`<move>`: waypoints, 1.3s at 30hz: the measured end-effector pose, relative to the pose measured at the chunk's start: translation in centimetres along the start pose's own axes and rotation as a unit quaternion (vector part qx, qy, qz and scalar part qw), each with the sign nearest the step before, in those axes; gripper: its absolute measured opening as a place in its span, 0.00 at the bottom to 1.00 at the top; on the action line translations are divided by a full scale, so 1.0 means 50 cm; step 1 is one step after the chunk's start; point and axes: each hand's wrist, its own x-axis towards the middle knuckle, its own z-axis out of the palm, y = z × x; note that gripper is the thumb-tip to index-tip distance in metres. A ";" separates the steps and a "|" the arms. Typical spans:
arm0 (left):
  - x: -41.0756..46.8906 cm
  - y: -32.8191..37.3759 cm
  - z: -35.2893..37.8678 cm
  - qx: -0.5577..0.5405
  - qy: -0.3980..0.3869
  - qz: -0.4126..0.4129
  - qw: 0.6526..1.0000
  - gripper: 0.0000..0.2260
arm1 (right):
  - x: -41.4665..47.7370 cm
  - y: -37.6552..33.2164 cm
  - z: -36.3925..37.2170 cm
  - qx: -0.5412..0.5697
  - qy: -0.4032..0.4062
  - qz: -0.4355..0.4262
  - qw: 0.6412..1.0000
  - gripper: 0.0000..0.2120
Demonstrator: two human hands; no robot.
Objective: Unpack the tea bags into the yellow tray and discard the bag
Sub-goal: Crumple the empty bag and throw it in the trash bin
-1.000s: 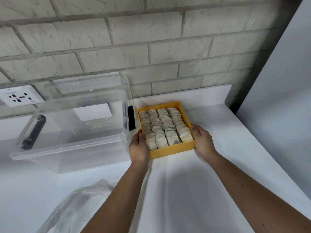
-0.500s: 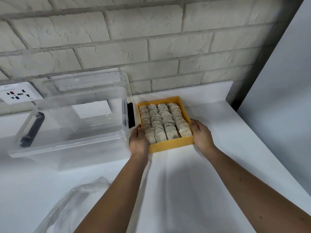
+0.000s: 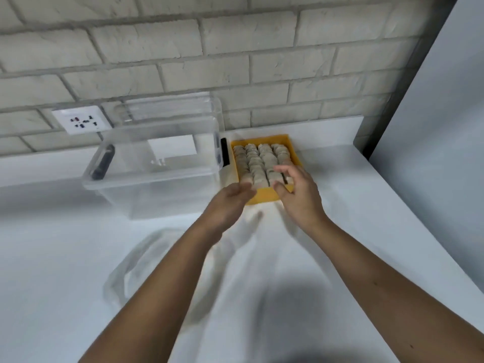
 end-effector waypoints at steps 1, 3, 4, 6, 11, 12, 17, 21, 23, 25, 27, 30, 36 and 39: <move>-0.029 -0.003 -0.023 0.029 -0.006 0.026 0.999 0.15 | -0.018 -0.017 0.004 0.014 -0.019 -0.002 1.000 0.13; -0.088 -0.011 -0.076 0.082 0.020 0.074 0.994 0.11 | -0.055 -0.052 0.013 0.054 -0.066 0.014 0.996 0.11; -0.112 -0.019 -0.106 0.107 0.048 0.088 0.989 0.11 | -0.074 -0.069 0.020 0.073 -0.095 0.028 0.992 0.10; -0.154 -0.044 -0.166 0.160 0.112 0.093 0.976 0.12 | -0.110 -0.094 0.041 0.109 -0.157 0.073 0.979 0.09; -0.187 -0.168 -0.275 0.291 0.185 -0.053 0.937 0.23 | -0.189 -0.129 0.113 0.108 -0.291 0.218 0.925 0.23; -0.188 -0.190 -0.281 0.313 0.159 -0.097 0.932 0.28 | -0.198 -0.137 0.125 0.107 -0.309 0.237 0.915 0.26; -0.186 -0.252 -0.269 0.382 0.109 -0.094 0.913 0.18 | -0.204 -0.189 0.158 0.134 -0.334 0.260 0.896 0.21; -0.190 -0.248 -0.273 0.335 0.131 -0.011 0.933 0.09 | -0.198 -0.200 0.163 0.216 -0.369 0.330 0.841 0.24; -0.195 -0.247 -0.280 0.297 0.104 0.042 0.948 0.09 | -0.197 -0.204 0.165 0.282 -0.407 0.368 0.787 0.30; -0.201 -0.244 -0.282 0.286 0.065 0.093 0.952 0.10 | -0.201 -0.213 0.169 0.317 -0.426 0.369 0.762 0.31; -0.203 -0.250 -0.283 0.279 0.044 0.124 0.951 0.11 | -0.206 -0.217 0.175 0.312 -0.397 0.352 0.788 0.23; -0.202 -0.271 -0.296 0.276 0.050 0.145 0.949 0.20 | -0.207 -0.217 0.176 0.285 -0.254 0.337 0.861 0.12; -0.195 -0.281 -0.302 0.219 0.031 0.159 0.962 0.16 | -0.221 -0.176 0.160 0.242 -0.030 0.413 0.878 0.06; -0.205 -0.272 -0.285 0.161 -0.026 0.147 0.976 0.09 | -0.239 -0.163 0.147 0.295 0.002 0.417 0.860 0.09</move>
